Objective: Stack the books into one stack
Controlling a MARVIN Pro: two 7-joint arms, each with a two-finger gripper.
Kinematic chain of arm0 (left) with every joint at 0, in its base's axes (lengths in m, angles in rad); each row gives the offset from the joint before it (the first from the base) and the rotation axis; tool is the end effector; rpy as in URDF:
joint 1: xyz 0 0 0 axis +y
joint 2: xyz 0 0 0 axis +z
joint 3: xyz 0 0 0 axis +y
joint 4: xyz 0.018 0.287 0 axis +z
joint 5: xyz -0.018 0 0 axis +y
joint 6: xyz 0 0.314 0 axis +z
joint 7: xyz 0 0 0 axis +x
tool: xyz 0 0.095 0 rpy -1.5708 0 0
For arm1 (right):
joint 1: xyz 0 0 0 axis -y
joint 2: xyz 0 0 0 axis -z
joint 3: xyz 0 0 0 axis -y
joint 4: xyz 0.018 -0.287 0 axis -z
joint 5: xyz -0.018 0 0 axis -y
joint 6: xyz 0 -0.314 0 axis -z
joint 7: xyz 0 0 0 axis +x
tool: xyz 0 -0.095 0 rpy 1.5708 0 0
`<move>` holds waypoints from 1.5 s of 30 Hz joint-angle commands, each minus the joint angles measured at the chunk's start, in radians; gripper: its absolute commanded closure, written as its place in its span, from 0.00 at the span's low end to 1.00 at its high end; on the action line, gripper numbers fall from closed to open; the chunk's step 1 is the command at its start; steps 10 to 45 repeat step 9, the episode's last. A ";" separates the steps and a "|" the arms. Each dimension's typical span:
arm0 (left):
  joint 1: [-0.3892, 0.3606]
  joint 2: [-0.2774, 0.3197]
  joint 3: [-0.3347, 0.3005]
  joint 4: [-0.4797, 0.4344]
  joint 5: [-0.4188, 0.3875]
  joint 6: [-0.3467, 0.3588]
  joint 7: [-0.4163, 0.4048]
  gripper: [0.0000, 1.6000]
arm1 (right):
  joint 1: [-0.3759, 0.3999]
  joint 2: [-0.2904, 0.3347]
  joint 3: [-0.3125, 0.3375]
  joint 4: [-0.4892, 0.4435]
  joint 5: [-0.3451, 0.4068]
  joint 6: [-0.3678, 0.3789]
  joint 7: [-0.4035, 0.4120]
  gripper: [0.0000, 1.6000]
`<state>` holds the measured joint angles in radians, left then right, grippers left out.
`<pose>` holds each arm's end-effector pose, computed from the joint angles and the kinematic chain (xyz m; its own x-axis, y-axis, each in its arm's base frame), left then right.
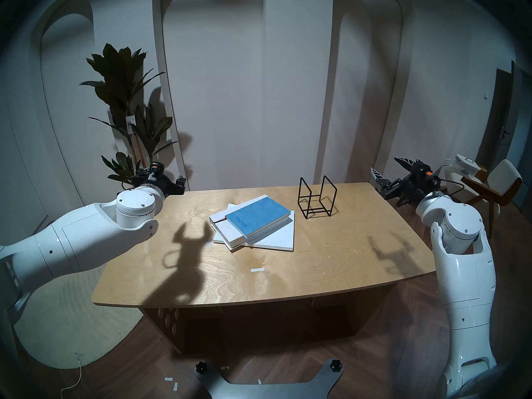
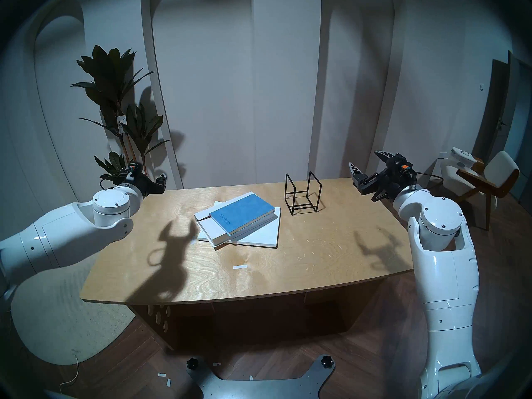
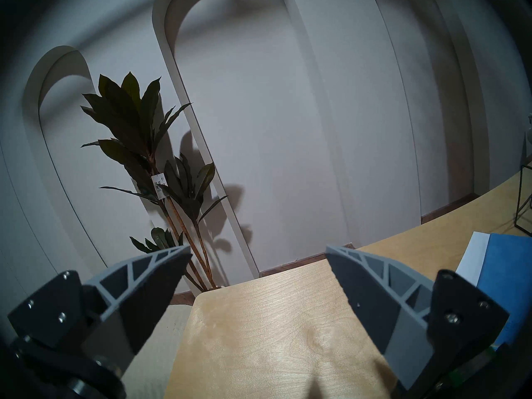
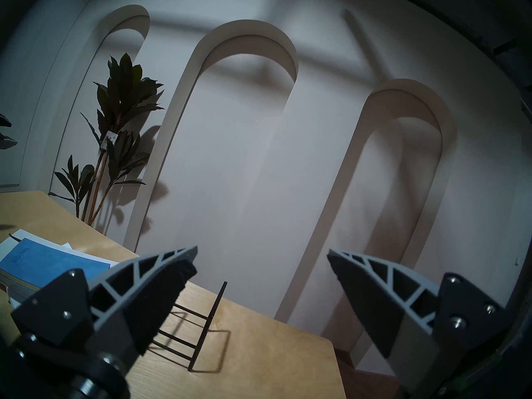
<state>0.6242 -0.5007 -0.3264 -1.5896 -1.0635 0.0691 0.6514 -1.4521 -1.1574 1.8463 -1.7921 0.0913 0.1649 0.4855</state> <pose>0.4963 0.1253 -0.1686 0.1461 -0.3193 0.9363 0.1053 -0.9361 -0.3356 0.4266 -0.1536 -0.1308 -0.1885 0.3340 0.9235 0.1854 -0.9114 0.3675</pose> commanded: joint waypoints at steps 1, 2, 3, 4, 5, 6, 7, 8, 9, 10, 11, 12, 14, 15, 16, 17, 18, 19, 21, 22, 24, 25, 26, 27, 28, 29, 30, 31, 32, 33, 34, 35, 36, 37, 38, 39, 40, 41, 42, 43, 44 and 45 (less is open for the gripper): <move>-0.026 -0.003 -0.017 -0.001 0.007 -0.006 -0.004 0.00 | 0.016 0.003 0.003 -0.023 0.001 -0.009 -0.002 0.00; -0.026 -0.003 -0.017 -0.001 0.007 -0.006 -0.004 0.00 | 0.016 0.003 0.003 -0.023 0.001 -0.009 -0.002 0.00; -0.026 -0.003 -0.017 -0.001 0.007 -0.006 -0.004 0.00 | 0.016 0.004 0.003 -0.023 0.001 -0.009 -0.002 0.00; -0.026 -0.003 -0.017 -0.001 0.007 -0.006 -0.005 0.00 | 0.016 0.004 0.002 -0.023 0.002 -0.009 -0.003 0.00; -0.026 -0.003 -0.017 -0.001 0.007 -0.006 -0.005 0.00 | 0.015 0.004 0.002 -0.023 0.002 -0.009 -0.003 0.00; -0.026 -0.003 -0.017 -0.001 0.007 -0.006 -0.005 0.00 | 0.015 0.004 0.002 -0.023 0.002 -0.009 -0.003 0.00; -0.026 -0.003 -0.017 -0.001 0.007 -0.006 -0.005 0.00 | 0.015 0.004 0.002 -0.023 0.002 -0.009 -0.003 0.00; -0.025 -0.003 -0.017 -0.001 0.007 -0.006 -0.005 0.00 | 0.015 0.005 0.002 -0.023 0.002 -0.010 -0.004 0.00; -0.025 -0.003 -0.017 -0.001 0.007 -0.006 -0.005 0.00 | 0.015 0.005 0.002 -0.023 0.002 -0.010 -0.004 0.00; -0.025 -0.003 -0.017 -0.001 0.007 -0.006 -0.005 0.00 | 0.015 0.005 0.002 -0.023 0.002 -0.010 -0.004 0.00; -0.025 -0.003 -0.017 -0.001 0.007 -0.006 -0.005 0.00 | 0.015 0.005 0.002 -0.023 0.002 -0.010 -0.004 0.00; -0.025 -0.003 -0.017 -0.001 0.007 -0.006 -0.005 0.00 | 0.015 0.005 0.002 -0.023 0.002 -0.010 -0.004 0.00; -0.025 -0.003 -0.017 -0.001 0.007 -0.006 -0.005 0.00 | 0.015 0.005 0.002 -0.023 0.002 -0.010 -0.004 0.00; -0.025 -0.003 -0.017 -0.001 0.007 -0.006 -0.005 0.00 | 0.015 0.005 0.002 -0.023 0.002 -0.010 -0.004 0.00; -0.025 -0.003 -0.017 -0.001 0.007 -0.006 -0.005 0.00 | 0.015 0.005 0.002 -0.023 0.002 -0.010 -0.004 0.00; -0.025 -0.003 -0.017 -0.001 0.007 -0.006 -0.005 0.00 | 0.015 0.005 0.002 -0.023 0.002 -0.010 -0.004 0.00; -0.025 -0.003 -0.017 -0.001 0.007 -0.006 -0.005 0.00 | 0.015 0.005 0.002 -0.023 0.002 -0.010 -0.004 0.00; -0.025 -0.003 -0.017 -0.001 0.007 -0.006 -0.005 0.00 | 0.015 0.005 0.002 -0.023 0.002 -0.010 -0.004 0.00; -0.025 -0.003 -0.017 -0.001 0.007 -0.006 -0.005 0.00 | 0.015 0.005 0.002 -0.023 0.002 -0.010 -0.004 0.00; -0.025 -0.003 -0.017 -0.001 0.007 -0.006 -0.005 0.00 | 0.015 0.005 0.002 -0.023 0.002 -0.010 -0.004 0.00; -0.025 -0.003 -0.017 -0.001 0.007 -0.006 -0.005 0.00 | 0.015 0.005 0.002 -0.023 0.002 -0.010 -0.004 0.00; -0.025 -0.003 -0.017 -0.001 0.007 -0.006 -0.005 0.00 | 0.015 0.005 0.002 -0.023 0.002 -0.010 -0.004 0.00; -0.025 -0.003 -0.017 -0.001 0.007 -0.006 -0.005 0.00 | 0.015 0.005 0.002 -0.023 0.002 -0.010 -0.004 0.00; -0.025 -0.003 -0.017 -0.001 0.007 -0.006 -0.005 0.00 | 0.015 0.005 0.002 -0.023 0.002 -0.010 -0.004 0.00; -0.025 -0.003 -0.017 -0.001 0.007 -0.006 -0.005 0.00 | 0.015 0.005 0.002 -0.023 0.002 -0.010 -0.004 0.00; -0.025 -0.003 -0.017 -0.001 0.007 -0.006 -0.005 0.00 | 0.015 0.005 0.002 -0.023 0.002 -0.010 -0.004 0.00; -0.025 -0.003 -0.017 -0.001 0.007 -0.006 -0.005 0.00 | 0.015 0.005 0.002 -0.023 0.002 -0.010 -0.004 0.00; -0.025 -0.003 -0.017 -0.001 0.007 -0.006 -0.005 0.00 | 0.015 0.005 0.002 -0.023 0.002 -0.010 -0.004 0.00; -0.025 -0.003 -0.017 -0.001 0.007 -0.006 -0.005 0.00 | 0.015 0.005 0.002 -0.023 0.002 -0.010 -0.004 0.00; -0.025 -0.003 -0.017 -0.001 0.007 -0.006 -0.005 0.00 | 0.015 0.005 0.002 -0.023 0.002 -0.010 -0.004 0.00; -0.025 -0.003 -0.017 -0.001 0.007 -0.006 -0.005 0.00 | 0.015 0.005 0.002 -0.023 0.002 -0.010 -0.004 0.00; -0.025 -0.003 -0.017 -0.001 0.007 -0.006 -0.005 0.00 | 0.015 0.005 0.002 -0.023 0.002 -0.010 -0.004 0.00; -0.025 -0.003 -0.017 -0.001 0.007 -0.006 -0.005 0.00 | 0.015 0.005 0.002 -0.023 0.002 -0.010 -0.004 0.00; -0.025 -0.003 -0.017 -0.001 0.007 -0.006 -0.005 0.00 | 0.015 0.005 0.002 -0.023 0.002 -0.010 -0.004 0.00; -0.025 -0.003 -0.017 -0.001 0.007 -0.006 -0.005 0.00 | 0.015 0.005 0.002 -0.023 0.002 -0.010 -0.004 0.00; -0.025 -0.003 -0.017 -0.001 0.007 -0.006 -0.005 0.00 | 0.015 0.005 0.002 -0.023 0.002 -0.010 -0.004 0.00; -0.025 -0.003 -0.017 -0.001 0.007 -0.006 -0.005 0.00 | 0.015 0.005 0.002 -0.023 0.002 -0.010 -0.004 0.00; -0.025 -0.003 -0.017 -0.001 0.007 -0.006 -0.005 0.00 | 0.015 0.005 0.002 -0.023 0.002 -0.010 -0.004 0.00; -0.025 -0.003 -0.017 -0.001 0.007 -0.006 -0.005 0.00 | 0.015 0.005 0.002 -0.023 0.002 -0.010 -0.004 0.00; -0.025 -0.003 -0.017 -0.001 0.007 -0.006 -0.005 0.00 | 0.015 0.005 0.002 -0.023 0.002 -0.010 -0.004 0.00; -0.025 -0.003 -0.017 -0.001 0.007 -0.006 -0.005 0.00 | 0.015 0.005 0.002 -0.023 0.002 -0.010 -0.004 0.00; -0.025 -0.003 -0.017 -0.001 0.007 -0.006 -0.005 0.00 | 0.015 0.005 0.002 -0.023 0.002 -0.010 -0.004 0.00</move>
